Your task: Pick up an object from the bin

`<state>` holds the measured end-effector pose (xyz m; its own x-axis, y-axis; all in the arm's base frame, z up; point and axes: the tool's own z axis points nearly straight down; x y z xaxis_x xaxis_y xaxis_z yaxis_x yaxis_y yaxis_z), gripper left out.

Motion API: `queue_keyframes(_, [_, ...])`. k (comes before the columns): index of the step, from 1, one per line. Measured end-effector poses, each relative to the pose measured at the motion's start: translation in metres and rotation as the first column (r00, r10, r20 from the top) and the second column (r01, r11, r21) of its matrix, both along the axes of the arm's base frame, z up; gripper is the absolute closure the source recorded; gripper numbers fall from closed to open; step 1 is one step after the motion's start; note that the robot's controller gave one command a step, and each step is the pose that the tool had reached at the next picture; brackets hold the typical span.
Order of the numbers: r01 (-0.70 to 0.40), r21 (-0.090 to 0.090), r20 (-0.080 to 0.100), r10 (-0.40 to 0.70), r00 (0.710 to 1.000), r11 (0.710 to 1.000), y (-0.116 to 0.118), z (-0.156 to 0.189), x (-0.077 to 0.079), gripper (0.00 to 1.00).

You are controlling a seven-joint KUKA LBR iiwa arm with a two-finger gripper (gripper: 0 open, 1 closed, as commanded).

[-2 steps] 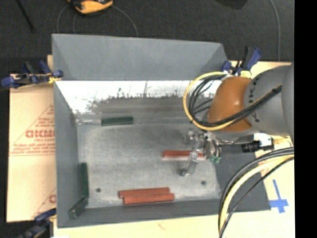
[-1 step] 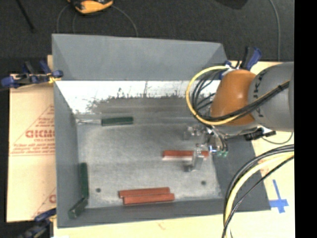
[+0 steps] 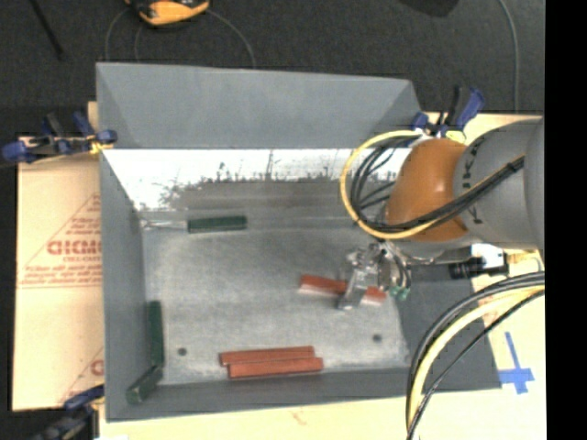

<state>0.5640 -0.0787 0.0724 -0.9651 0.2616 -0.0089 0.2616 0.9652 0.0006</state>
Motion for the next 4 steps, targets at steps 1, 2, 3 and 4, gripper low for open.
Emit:
queue_keyframes(1, [-0.001, 0.000, 0.000, 0.001, 1.000, 1.000, 0.000, 0.000, 0.000, 1.00])
queue_keyframes(2, [-0.001, 0.000, -0.001, 0.001, 1.000, 1.000, 0.000, 0.001, 0.000, 1.00])
queue_keyframes(3, [-0.002, 0.000, -0.005, 0.002, 1.000, 1.000, 0.000, 0.005, -0.001, 1.00])
queue_keyframes(4, [-0.003, 0.000, -0.004, 0.003, 1.000, 1.000, -0.001, 0.011, 0.000, 1.00])
